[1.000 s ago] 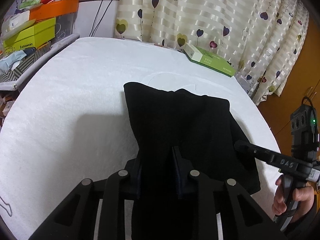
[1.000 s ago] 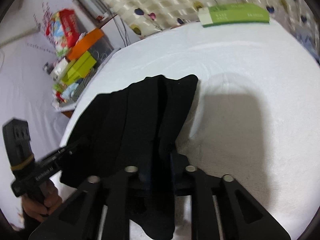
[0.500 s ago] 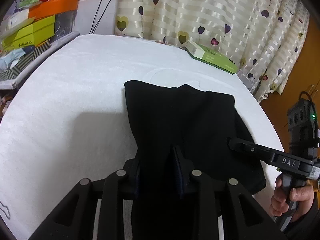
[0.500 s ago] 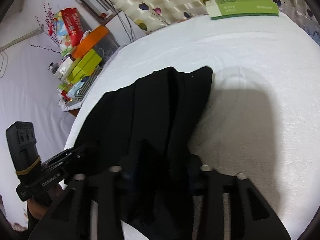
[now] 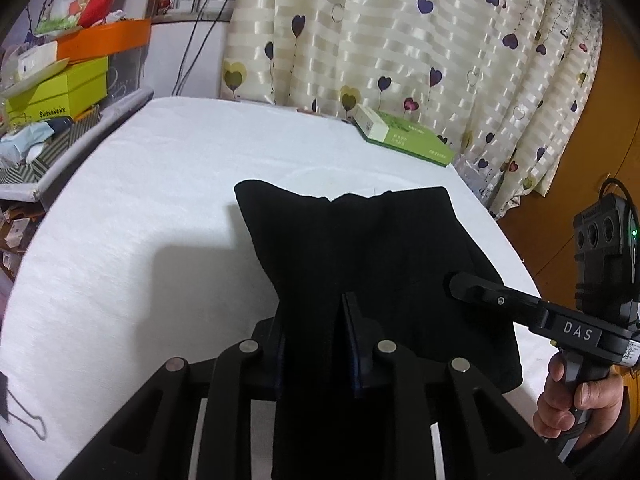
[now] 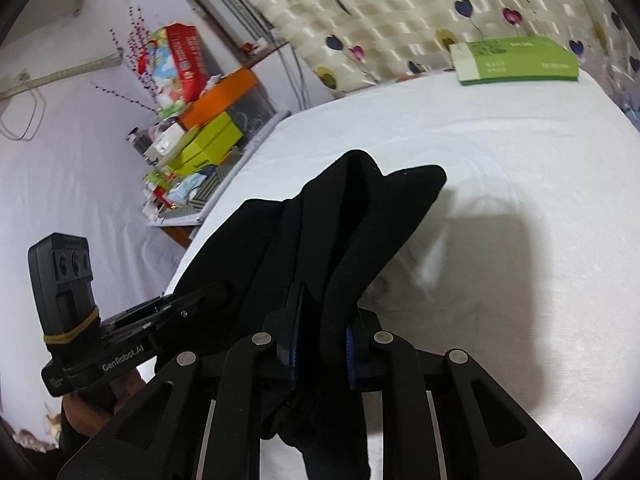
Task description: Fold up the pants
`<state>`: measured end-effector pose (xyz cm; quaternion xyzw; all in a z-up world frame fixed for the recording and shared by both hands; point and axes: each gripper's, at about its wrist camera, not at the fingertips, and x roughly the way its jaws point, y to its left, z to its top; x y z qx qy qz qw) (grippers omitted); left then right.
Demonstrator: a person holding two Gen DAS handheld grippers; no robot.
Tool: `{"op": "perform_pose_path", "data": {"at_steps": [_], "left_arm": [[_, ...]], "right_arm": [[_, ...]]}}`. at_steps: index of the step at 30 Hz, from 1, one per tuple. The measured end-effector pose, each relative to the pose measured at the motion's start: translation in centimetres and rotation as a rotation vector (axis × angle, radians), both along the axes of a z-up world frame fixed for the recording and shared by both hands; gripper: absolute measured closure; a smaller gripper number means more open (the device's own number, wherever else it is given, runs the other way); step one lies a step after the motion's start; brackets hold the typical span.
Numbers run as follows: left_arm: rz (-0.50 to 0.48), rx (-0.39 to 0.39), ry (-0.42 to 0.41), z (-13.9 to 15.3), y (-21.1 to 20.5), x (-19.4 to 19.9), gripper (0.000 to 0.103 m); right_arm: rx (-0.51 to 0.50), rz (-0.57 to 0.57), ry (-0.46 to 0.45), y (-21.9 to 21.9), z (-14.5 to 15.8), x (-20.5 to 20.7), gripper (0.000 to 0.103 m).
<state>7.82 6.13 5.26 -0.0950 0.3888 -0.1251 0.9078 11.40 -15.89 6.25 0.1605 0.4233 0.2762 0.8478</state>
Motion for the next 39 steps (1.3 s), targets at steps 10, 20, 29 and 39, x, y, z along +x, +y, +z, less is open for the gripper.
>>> {"op": "perform_pose_path", "data": {"at_steps": [10, 20, 29, 39], "left_arm": [[0.047, 0.066, -0.040, 1.6, 4.1, 3.1, 0.078], [0.086, 0.111, -0.048, 2.0, 8.5, 8.8, 0.078], [0.093, 0.130, 0.003, -1.5, 9.8, 12.4, 0.078], [0.150, 0.068, 0.030, -2.7, 12.9, 10.3, 0.067]], "right_arm": [[0.015, 0.053, -0.012, 4.6, 0.5, 3.5, 0.085], [0.032, 0.084, -0.020, 8.9, 0.2, 9.4, 0.085], [0.024, 0.089, 0.039, 9.8, -3.0, 13.2, 0.085], [-0.160, 0.056, -0.013, 8.8, -3.1, 11.7, 0.068]]}}
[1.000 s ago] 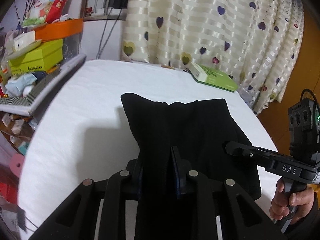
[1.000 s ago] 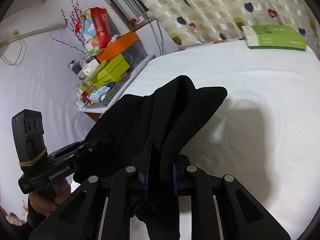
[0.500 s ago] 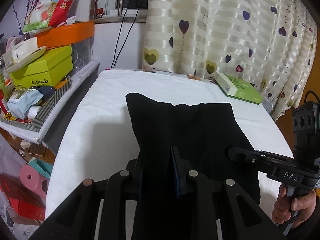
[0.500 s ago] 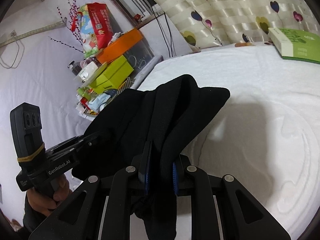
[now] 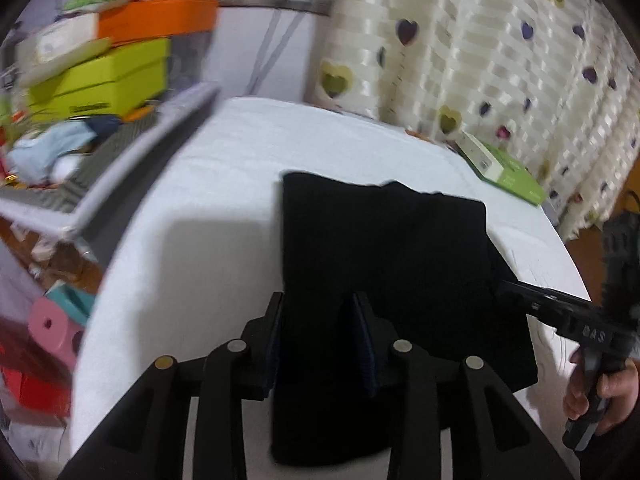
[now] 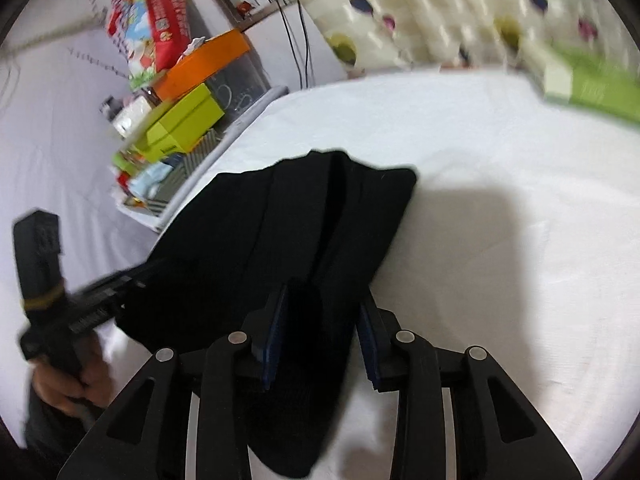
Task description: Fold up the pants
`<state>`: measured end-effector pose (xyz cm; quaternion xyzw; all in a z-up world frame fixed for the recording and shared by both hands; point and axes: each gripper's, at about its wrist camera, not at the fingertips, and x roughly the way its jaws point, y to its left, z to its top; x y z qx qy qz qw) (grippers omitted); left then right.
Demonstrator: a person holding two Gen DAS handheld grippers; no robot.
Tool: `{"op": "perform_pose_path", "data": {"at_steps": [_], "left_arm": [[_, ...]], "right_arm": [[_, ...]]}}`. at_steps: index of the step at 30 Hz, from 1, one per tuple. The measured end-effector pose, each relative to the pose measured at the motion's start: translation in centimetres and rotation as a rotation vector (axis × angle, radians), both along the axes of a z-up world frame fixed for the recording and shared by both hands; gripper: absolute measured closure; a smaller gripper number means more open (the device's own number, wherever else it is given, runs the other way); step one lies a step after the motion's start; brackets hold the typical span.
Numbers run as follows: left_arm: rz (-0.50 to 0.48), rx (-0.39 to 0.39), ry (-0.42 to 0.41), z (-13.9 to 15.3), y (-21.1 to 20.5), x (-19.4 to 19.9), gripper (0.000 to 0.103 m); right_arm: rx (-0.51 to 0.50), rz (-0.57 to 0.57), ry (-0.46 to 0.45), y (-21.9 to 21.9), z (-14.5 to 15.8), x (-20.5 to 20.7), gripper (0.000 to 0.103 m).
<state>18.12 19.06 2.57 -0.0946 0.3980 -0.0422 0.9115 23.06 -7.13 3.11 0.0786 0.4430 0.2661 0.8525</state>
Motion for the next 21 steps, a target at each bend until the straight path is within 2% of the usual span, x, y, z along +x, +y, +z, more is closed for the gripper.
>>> {"op": "perform_pose_path", "data": {"at_steps": [4, 7, 10, 11, 13, 17, 21], "left_arm": [[0.016, 0.030, -0.063, 1.5, -0.3, -2.7, 0.067], [-0.010, 0.065, -0.079, 1.2, -1.6, -3.8, 0.067], [-0.018, 0.117, -0.050, -0.5, -2.7, -3.9, 0.067], [-0.018, 0.133, -0.054, -0.9, -3.0, -4.0, 0.067], [-0.019, 0.165, -0.074, -1.0, -3.3, -4.0, 0.067], [0.010, 0.156, -0.060, -0.2, -3.2, -4.6, 0.067], [0.055, 0.166, -0.071, 0.8, -3.8, -7.4, 0.067]], "right_arm": [[-0.043, 0.022, -0.117, 0.1, 2.0, -3.1, 0.068], [-0.054, 0.045, -0.170, 0.7, 2.4, -4.9, 0.068], [-0.113, 0.072, -0.143, 2.1, 0.9, -5.1, 0.073], [-0.141, 0.080, -0.131, 2.6, 0.1, -4.8, 0.077], [-0.136, 0.068, -0.139, 2.2, -0.6, -4.6, 0.077], [-0.114, 0.036, -0.095, 1.1, 0.5, -4.8, 0.077], [-0.118, 0.051, -0.143, 0.4, 2.1, -7.7, 0.077]]}}
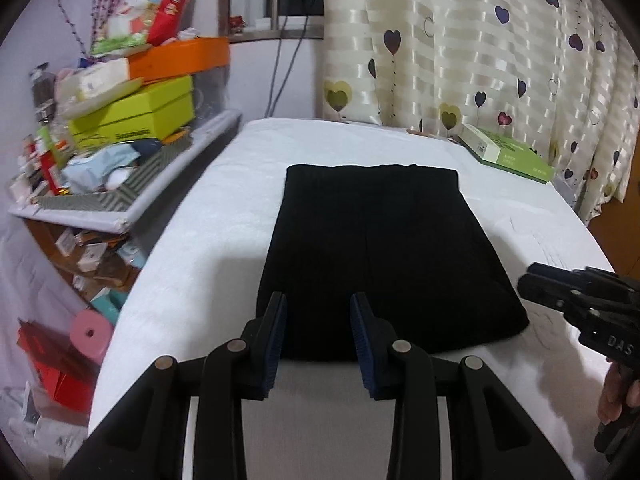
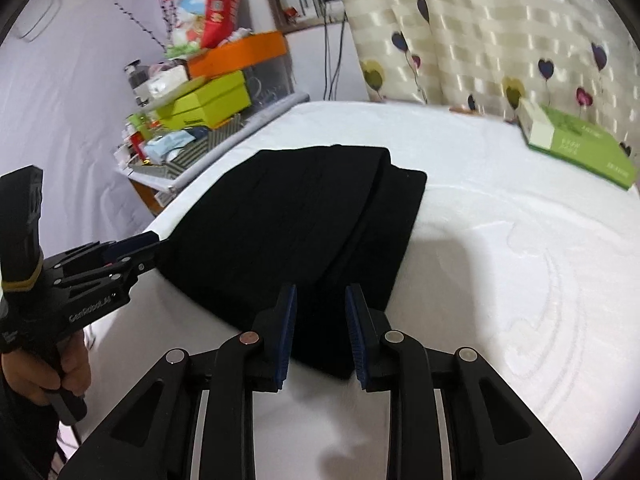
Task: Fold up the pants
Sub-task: 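Release the folded pants and pull both tools back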
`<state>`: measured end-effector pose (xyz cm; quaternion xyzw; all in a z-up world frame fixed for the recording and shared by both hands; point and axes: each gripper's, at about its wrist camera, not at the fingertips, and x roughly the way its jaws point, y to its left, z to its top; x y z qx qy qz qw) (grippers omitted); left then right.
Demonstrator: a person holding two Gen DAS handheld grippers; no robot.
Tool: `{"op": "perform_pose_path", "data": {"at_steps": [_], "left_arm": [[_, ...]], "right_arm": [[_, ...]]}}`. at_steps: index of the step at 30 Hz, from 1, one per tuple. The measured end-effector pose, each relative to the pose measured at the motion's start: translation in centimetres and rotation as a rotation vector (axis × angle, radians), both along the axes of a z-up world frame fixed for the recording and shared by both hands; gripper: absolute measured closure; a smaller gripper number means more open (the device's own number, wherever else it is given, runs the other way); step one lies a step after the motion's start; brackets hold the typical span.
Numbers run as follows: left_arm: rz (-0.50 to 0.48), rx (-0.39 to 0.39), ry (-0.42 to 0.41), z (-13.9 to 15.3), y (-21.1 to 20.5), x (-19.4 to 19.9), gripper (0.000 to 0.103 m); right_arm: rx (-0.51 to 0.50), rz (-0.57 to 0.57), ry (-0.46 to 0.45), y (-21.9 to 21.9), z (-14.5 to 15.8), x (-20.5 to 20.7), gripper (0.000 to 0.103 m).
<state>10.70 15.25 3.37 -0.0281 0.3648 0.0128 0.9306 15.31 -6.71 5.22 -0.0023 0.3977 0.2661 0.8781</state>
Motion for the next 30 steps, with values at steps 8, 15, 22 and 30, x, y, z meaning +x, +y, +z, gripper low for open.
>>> {"op": "perform_pose_path", "data": {"at_steps": [8, 15, 22, 30], "left_arm": [[-0.007, -0.046, 0.033, -0.9, -2.6, -5.7, 0.067], [0.003, -0.017, 0.067, -2.4, -3.8, -7.2, 0.067], [0.054, -0.011, 0.103, -3.4, -3.3, -6.3, 0.067], [0.055, 0.015, 0.122, -3.8, -3.6, -5.1, 0.067]], "right_arm": [[-0.046, 0.001, -0.010, -1.4, -0.8, -6.3, 0.065], [-0.112, 0.018, -0.004, -1.5, -2.5, -9.3, 0.065], [-0.133, 0.002, 0.011, -1.6, -3.3, -8.9, 0.065], [-0.200, 0.014, 0.004, -1.8, -3.6, -7.8, 0.065]]}}
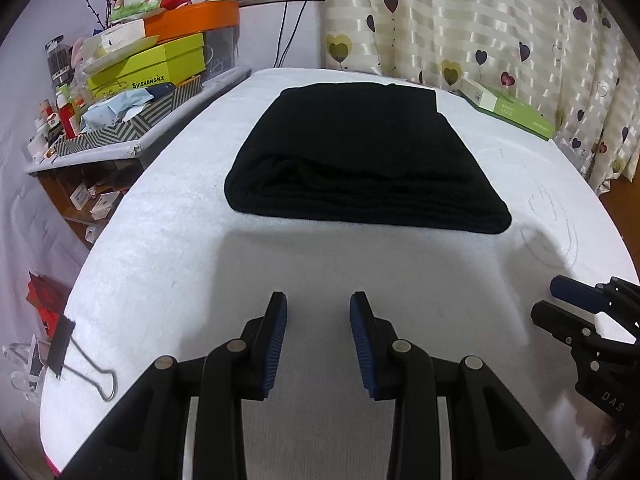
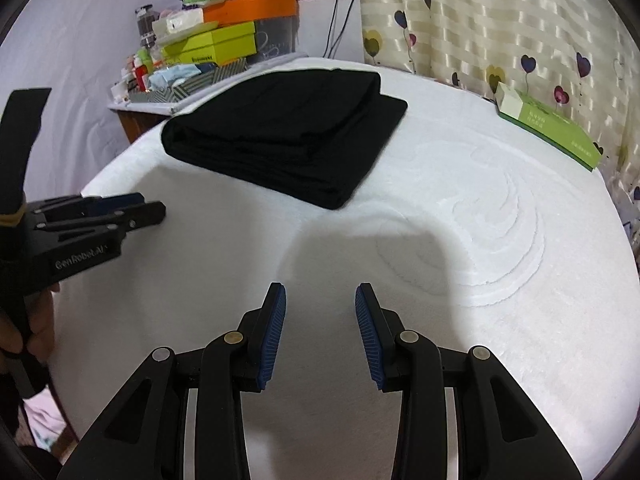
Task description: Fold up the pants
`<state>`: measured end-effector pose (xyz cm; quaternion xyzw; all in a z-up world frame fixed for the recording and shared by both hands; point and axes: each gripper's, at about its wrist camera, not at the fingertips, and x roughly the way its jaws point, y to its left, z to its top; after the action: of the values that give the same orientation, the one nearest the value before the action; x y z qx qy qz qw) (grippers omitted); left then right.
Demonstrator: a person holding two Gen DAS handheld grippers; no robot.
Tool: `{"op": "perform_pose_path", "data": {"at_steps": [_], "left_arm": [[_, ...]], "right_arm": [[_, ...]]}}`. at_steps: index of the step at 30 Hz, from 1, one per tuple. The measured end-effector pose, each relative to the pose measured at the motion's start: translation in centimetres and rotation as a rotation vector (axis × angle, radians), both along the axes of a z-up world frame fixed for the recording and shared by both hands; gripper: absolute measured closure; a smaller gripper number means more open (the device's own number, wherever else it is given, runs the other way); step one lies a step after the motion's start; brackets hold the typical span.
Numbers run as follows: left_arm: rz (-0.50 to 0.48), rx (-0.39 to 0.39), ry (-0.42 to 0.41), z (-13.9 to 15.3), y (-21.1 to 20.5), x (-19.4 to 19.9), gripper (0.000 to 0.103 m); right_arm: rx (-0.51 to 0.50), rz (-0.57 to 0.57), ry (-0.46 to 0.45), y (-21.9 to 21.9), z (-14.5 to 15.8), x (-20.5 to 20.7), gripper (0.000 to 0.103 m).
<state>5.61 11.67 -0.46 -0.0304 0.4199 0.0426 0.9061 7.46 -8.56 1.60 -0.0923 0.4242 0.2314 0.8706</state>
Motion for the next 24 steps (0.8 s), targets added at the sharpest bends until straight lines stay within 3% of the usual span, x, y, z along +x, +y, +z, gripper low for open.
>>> {"op": "perform_pose_path", "data": {"at_steps": [4, 6, 18, 22, 24], "left_arm": [[-0.007, 0.014, -0.014, -0.2, -0.2, 0.2, 0.065], [-0.009, 0.022, -0.014, -0.2, -0.3, 0.3, 0.063], [0.003, 0.034, -0.011, -0.3, 0.0, 0.4, 0.056], [0.047, 0.063, -0.002, -0.4, 0.3, 0.4, 0.037], [0.064, 0.044, 0.004, -0.5, 0.8, 0.4, 0.033]], "right_arm": [[0.013, 0.009, 0.015, -0.2, -0.3, 0.1, 0.060], [0.004, 0.027, 0.015, 0.2, -0.3, 0.0, 0.052], [-0.011, 0.031, 0.007, 0.4, -0.4, -0.1, 0.052], [-0.015, 0.031, 0.005, 0.4, -0.4, -0.1, 0.051], [-0.020, 0.032, 0.003, 0.4, -0.4, -0.1, 0.051]]}}
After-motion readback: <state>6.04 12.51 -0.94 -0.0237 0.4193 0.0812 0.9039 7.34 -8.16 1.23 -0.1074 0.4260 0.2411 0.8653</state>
